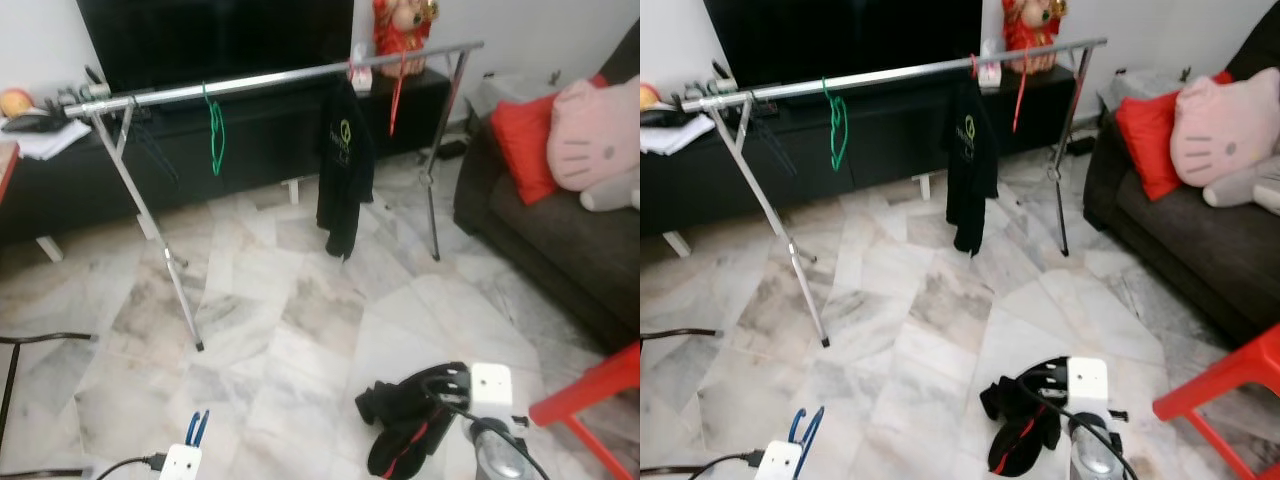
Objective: Hang hanger
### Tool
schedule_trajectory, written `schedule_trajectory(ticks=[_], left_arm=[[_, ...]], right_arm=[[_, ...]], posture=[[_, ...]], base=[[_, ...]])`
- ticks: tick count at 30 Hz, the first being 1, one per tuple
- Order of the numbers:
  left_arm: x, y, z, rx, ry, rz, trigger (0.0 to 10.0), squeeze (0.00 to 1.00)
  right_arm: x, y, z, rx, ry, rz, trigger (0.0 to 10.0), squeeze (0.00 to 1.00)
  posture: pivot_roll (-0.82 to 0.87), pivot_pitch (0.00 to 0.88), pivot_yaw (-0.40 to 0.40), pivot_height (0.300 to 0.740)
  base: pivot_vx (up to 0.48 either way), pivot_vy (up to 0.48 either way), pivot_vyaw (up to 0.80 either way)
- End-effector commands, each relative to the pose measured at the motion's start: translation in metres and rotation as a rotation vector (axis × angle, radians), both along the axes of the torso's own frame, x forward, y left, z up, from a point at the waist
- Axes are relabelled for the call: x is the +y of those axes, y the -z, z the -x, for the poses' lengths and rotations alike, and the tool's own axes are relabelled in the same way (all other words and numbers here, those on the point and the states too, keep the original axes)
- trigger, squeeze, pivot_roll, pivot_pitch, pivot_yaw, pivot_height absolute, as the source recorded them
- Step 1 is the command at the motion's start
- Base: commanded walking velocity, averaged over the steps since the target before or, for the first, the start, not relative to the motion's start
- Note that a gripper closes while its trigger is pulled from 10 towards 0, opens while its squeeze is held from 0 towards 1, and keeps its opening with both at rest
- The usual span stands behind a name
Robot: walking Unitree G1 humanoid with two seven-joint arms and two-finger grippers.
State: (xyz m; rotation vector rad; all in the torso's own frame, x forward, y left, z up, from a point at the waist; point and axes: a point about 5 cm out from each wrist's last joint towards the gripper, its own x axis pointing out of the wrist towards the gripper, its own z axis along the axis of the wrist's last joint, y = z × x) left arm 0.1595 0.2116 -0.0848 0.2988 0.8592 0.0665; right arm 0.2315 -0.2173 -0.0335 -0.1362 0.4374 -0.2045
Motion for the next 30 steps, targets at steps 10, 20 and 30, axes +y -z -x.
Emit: schedule_trajectory(ticks=[10,20,30], left_arm=[[0.004,0.003,0.008,0.03,0.008,-0.015,6.5,0.0],[0.009,-0.006,-0.006,-0.04,0.018,-0.028,10.0,0.0],[0.008,-0.042,-0.057,-0.272,0.141,0.028,10.0,0.0]], right_arm=[[0.008,-0.005,-0.007,-0.047,-0.017,-0.005,10.0,0.0],[0.014,-0.024,-0.027,-0.147,-0.04,-0.019,10.0,0.0],[0.016,-0.06,-0.059,-0.277,-0.063,-0.036,10.0,0.0]], posture=[[-0.06,0.0,-0.032,0.74],[-0.06,0.0,-0.033,0.74],[-0.07,0.0,-0.033,0.74]], base=[[-0.328,0.0,0.0],[-0.155,0.0,0.0],[0.0,0.0,0.0]])
